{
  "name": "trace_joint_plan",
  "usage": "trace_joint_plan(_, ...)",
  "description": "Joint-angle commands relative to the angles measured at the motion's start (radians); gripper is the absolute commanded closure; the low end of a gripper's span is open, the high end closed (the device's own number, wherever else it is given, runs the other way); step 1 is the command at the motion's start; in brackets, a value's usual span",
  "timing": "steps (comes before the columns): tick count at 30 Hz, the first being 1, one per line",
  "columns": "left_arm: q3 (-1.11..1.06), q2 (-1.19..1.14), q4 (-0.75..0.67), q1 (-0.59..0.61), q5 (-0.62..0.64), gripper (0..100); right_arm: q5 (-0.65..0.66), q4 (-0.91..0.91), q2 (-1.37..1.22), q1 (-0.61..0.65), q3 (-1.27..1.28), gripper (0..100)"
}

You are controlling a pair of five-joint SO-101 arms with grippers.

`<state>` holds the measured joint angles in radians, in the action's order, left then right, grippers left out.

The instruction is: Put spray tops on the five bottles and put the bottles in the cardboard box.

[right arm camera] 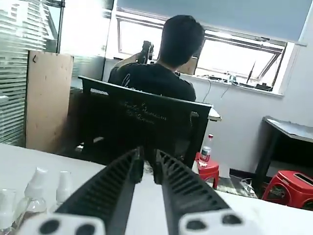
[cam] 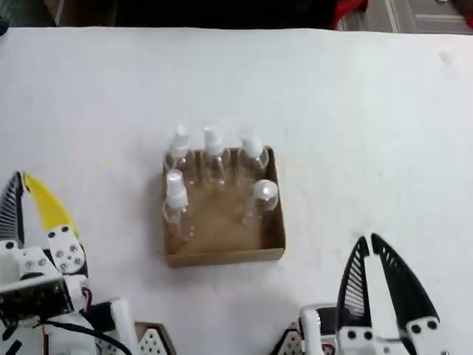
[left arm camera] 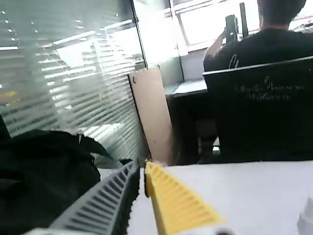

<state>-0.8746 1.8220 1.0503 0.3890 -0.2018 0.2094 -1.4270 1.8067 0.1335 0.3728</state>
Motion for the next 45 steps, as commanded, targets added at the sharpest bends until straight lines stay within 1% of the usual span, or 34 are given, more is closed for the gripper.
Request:
trace_joint_plan(1, 0.083, -0.001, 0.157, -0.033, -0.006, 98, 0.012, -0.079, -0.001, -0.01, -0.083, 98.2)
trace_joint_plan(6, 0.06, 0.005, 0.213, -0.145, 0.077, 98, 0.015, -0.139, -0.001, -0.01, -0.101, 98.2)
trace_joint_plan(8, -0.015, 0.005, 0.21, -0.182, 0.078, 98, 0.015, -0.137, -0.001, -0.01, -0.055, 98.1)
trace_joint_plan(11, -0.167, 0.005, 0.21, -0.183, 0.078, 98, 0.015, -0.127, -0.001, -0.008, 0.068, 98.0)
trace_joint_plan(14, -0.311, 0.005, 0.204, -0.183, 0.078, 98, 0.015, -0.061, -0.002, -0.008, 0.261, 98.0)
trace_joint_plan(17, -0.445, 0.005, 0.183, -0.183, 0.077, 98, 0.015, -0.001, -0.002, -0.008, 0.52, 98.0)
trace_joint_plan(19, -0.534, 0.005, 0.181, -0.183, 0.077, 98, 0.015, 0.084, -0.002, -0.008, 0.683, 98.2)
trace_joint_plan(21, -0.615, 0.005, 0.164, -0.189, 0.086, 98, 0.017, 0.183, -0.002, -0.056, 0.776, 98.2)
trace_joint_plan(25, -0.773, 0.005, 0.091, -0.189, 0.083, 98, 0.017, 0.297, -0.004, -0.202, 0.965, 98.2)
trace_joint_plan(27, -0.793, 0.005, 0.057, -0.183, 0.086, 98, 0.017, 0.349, -0.004, -0.242, 1.089, 98.2)
trace_joint_plan(31, -0.818, 0.005, 0.071, -0.186, 0.086, 98, 0.015, 0.461, -0.01, -0.266, 1.324, 98.1)
trace_joint_plan(36, -0.816, 0.005, 0.126, -0.186, 0.086, 98, 0.008, 0.394, -0.005, -0.265, 1.316, 98.1)
trace_joint_plan(38, -0.812, 0.005, 0.144, -0.183, 0.087, 98, 0.015, 0.318, -0.007, -0.265, 1.316, 98.1)
trace_joint_plan(41, -0.812, 0.005, 0.163, -0.183, 0.087, 98, 0.015, 0.154, -0.004, -0.266, 1.316, 98.1)
trace_joint_plan(43, -0.816, 0.005, 0.167, -0.183, 0.087, 98, 0.014, 0.177, -0.005, -0.289, 1.316, 98.2)
trace_joint_plan(45, -0.816, 0.005, 0.203, -0.183, 0.086, 98, 0.009, 0.154, -0.005, -0.305, 1.316, 98.2)
